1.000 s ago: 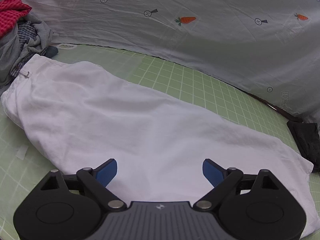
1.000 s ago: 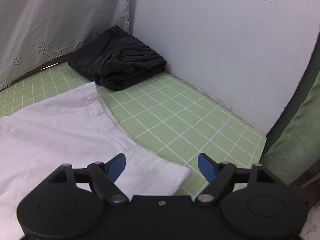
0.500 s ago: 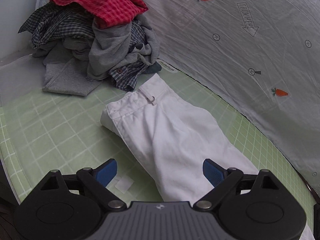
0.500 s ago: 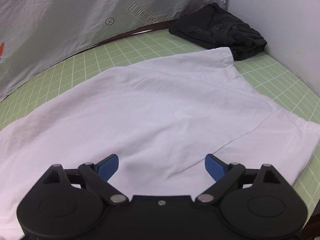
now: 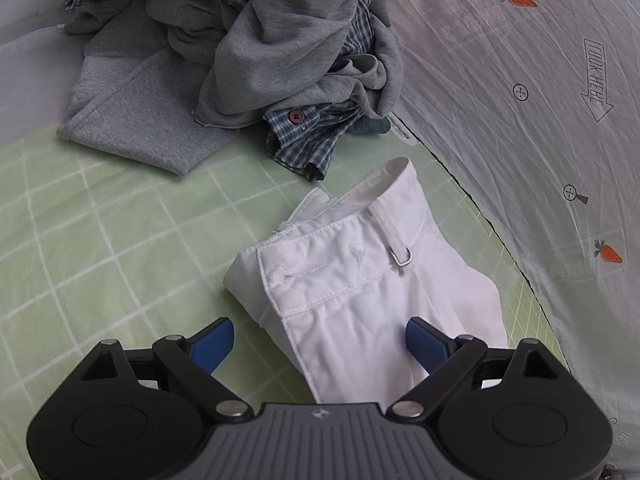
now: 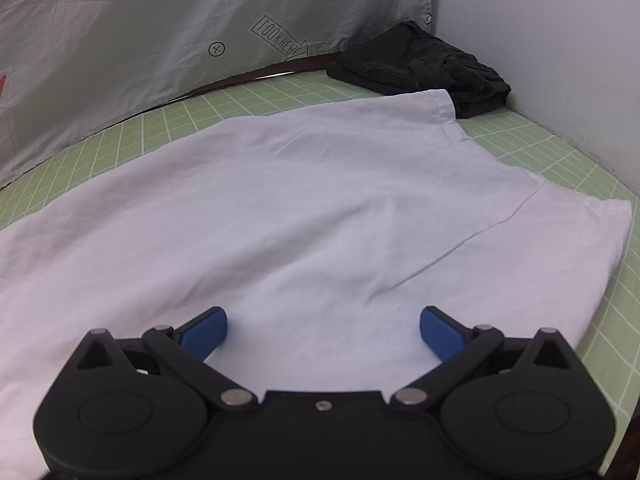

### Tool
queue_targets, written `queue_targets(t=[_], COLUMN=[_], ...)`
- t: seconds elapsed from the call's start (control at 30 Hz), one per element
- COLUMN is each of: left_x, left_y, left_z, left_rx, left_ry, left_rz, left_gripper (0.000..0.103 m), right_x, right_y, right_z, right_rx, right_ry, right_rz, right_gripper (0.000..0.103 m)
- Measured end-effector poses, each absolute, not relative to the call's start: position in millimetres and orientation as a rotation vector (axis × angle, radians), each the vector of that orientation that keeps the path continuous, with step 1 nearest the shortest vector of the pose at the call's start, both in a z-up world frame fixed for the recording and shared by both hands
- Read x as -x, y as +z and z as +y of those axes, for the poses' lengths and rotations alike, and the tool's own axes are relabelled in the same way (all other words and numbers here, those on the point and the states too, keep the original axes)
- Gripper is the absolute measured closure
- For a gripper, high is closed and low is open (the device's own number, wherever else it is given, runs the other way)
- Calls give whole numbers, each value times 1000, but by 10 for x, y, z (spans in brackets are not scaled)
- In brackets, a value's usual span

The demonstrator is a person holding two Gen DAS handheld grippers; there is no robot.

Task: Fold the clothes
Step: 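Grasp the white trousers waistband with the left tool and lift it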

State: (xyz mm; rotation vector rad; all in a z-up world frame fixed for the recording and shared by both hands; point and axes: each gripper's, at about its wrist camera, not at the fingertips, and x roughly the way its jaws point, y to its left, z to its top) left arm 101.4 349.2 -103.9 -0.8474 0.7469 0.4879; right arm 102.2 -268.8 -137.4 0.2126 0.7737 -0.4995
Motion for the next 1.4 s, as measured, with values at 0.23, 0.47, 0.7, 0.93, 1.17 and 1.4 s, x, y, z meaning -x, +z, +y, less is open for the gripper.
queue_targets(t=[0.23, 0.47, 0.7, 0.93, 1.17, 1.4], left_x=[-955, -903, -988, -1156, -1181, -1371], left_y=[-1130, -1092, -1266, -1249, -889, -341], left_z=[3569, 3483, 3362, 3317, 3145, 2578], left_rx=[985, 1023, 1041, 958, 777, 575], left_ry=[402, 375, 384, 383, 263, 42], left_rz=[695, 627, 657, 654, 569, 478], left_gripper=[10, 6, 5, 37, 73, 76], right_x=[-1044, -1062, -1054, -1031, -1001, -975], right_y=[-1366, -1358, -1370, -1384, -1398, -1412], right_z=[-2672, -2669, -2660, -2645, -2623, -2597], right_rx=[-227, -238, -233, -226, -220, -213], right_ry=[-526, -544, -543, -543, -546, -549], right_rz=[784, 794, 786, 767, 742, 716], right_gripper=[0, 0, 0, 0, 0, 0])
